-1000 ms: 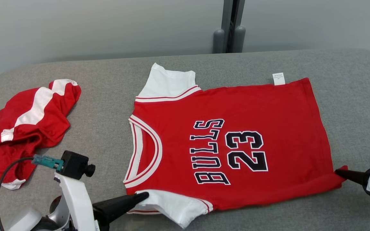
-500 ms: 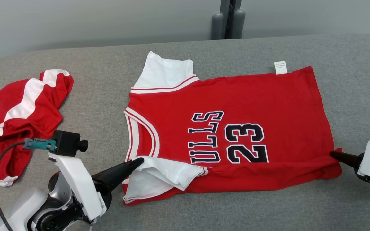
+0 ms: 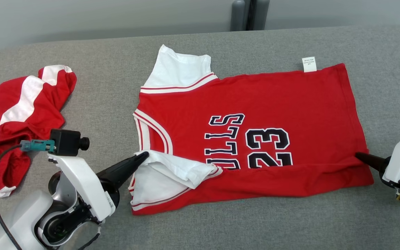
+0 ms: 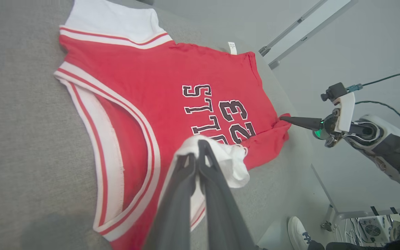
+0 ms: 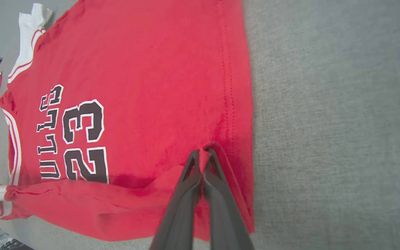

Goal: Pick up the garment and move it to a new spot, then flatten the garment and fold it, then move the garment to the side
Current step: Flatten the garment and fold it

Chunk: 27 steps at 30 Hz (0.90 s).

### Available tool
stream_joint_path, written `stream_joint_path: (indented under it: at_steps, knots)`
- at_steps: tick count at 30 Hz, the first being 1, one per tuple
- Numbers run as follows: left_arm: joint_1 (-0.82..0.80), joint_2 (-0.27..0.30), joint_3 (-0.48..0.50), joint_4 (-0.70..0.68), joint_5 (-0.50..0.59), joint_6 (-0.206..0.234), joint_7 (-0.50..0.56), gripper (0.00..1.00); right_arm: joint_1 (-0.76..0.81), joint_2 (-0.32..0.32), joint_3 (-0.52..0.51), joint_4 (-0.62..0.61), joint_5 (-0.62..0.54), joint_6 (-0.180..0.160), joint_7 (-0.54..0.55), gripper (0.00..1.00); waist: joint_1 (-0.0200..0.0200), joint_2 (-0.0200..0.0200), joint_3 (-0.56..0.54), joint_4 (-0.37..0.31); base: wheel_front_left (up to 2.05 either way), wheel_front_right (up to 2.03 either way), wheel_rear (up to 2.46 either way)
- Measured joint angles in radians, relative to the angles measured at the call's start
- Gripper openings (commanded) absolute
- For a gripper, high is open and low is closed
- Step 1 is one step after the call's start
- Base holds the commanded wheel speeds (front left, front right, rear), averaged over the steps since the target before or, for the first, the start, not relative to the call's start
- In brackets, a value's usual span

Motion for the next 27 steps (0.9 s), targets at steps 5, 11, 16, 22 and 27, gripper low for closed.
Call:
stream_joint_path:
  at_steps: [5, 11, 16, 22, 27]
  knots:
    - [-0.014, -0.013, 0.008, 0.023, 0.01, -0.001, -0.02, 0.0, -0.001, 0.007, -0.019, -0.007, -0.016, 0.0, -0.035, 0.0, 0.0, 0.0, 0.007, 0.002, 0.0, 0.0, 0.0]
    - [-0.023, -0.032, 0.005, 0.054, 0.03, -0.001, -0.037, 0.0, -0.01, 0.008, -0.028, -0.007, -0.049, 0.0, -0.079, 0.0, 0.0, 0.0, 0.02, 0.005, 0.0, 0.0, 0.0]
    - [-0.041, -0.057, -0.004, 0.081, 0.048, -0.001, -0.046, 0.0, -0.013, 0.013, -0.03, -0.008, -0.067, 0.0, -0.103, 0.0, 0.0, 0.0, 0.032, 0.007, 0.0, 0.0, 0.0]
    - [-0.07, -0.086, -0.007, 0.125, 0.081, 0.014, -0.069, 0.0, -0.026, 0.022, -0.029, -0.006, -0.085, 0.0, -0.122, 0.0, 0.0, 0.0, 0.047, 0.011, 0.0, 0.0, 0.0]
    - [-0.091, -0.11, -0.016, 0.169, 0.103, 0.016, -0.08, 0.0, -0.027, 0.027, -0.02, -0.003, -0.097, 0.0, -0.123, 0.0, 0.0, 0.0, 0.058, 0.014, 0.0, 0.0, 0.0]
